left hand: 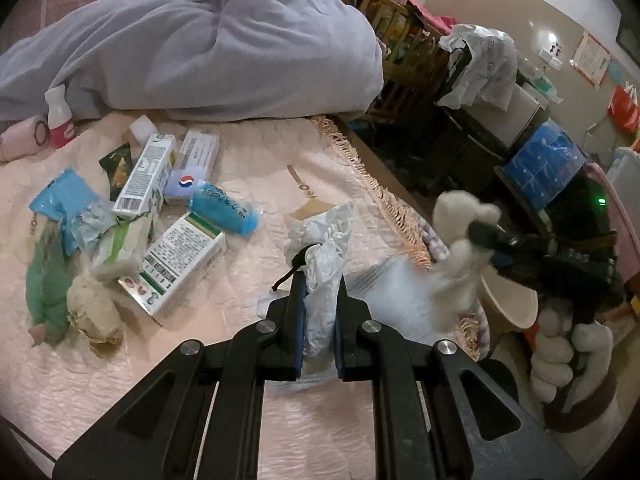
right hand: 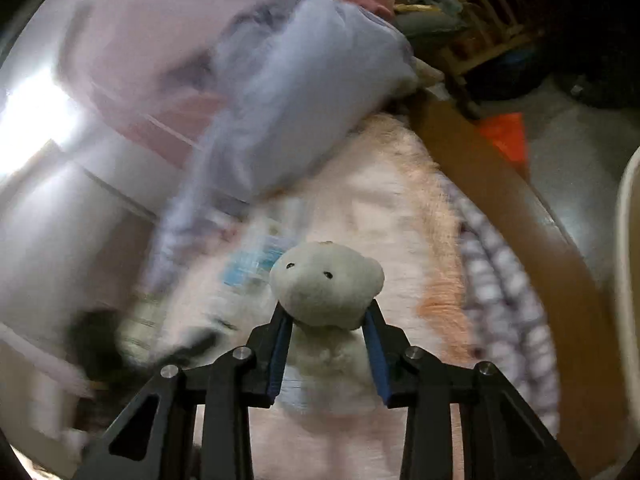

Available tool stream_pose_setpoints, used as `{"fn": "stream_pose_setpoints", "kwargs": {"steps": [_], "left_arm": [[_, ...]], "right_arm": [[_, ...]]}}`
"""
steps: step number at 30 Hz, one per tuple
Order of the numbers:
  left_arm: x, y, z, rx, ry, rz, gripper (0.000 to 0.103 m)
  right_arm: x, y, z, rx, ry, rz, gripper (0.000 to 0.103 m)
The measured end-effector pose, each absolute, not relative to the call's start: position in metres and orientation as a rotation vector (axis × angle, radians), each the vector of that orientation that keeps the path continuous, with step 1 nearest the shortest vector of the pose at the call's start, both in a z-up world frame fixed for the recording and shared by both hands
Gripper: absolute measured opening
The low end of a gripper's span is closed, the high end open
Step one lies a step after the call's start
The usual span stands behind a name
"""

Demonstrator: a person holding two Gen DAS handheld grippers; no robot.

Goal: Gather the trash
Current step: 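Lift the teddy bear with the right gripper while the left gripper lifts the tissue, then drop the teddy bear and tissue into the cream bucket, opening both grippers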

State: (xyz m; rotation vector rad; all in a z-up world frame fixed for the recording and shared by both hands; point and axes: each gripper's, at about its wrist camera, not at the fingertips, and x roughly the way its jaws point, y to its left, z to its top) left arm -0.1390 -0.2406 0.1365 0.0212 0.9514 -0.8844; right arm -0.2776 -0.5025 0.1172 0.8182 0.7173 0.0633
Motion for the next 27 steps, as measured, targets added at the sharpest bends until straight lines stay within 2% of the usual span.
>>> {"fn": "stream_pose_setpoints", "kwargs": {"steps": [2,6,18,22,27], "left_arm": [[-0.142,-0.246,0.134,0.014,0.96,-0.903,0.009],[-0.154,-0.261,0.134,-0.016,0.98,-0.96,0.009],[-0.188,-0.31,0.077,0.145,1.08,-0.994,0.009],[-0.187,-0.307,0.082,0.106,1.085,-1.027,0.009],[-0.186,-0.29,0.122,0.028,1.01,-1.129,0.009]], "right_arm": [[-0.278,-0.496,0.13,0.716,0.706,0.011,0.034],[-0.275,-0.496,0.134,0.699,0.72,0.011,0.034],[-0.284,-0.52,0.1,0.791,0.753,-0.04,0.034],[-0.294,-0.532,0.113,0.787,0.701,-0.071,0.034],[-0.317,-0.544,0.148,0.748,0.638,-0.088,0.034]]}}
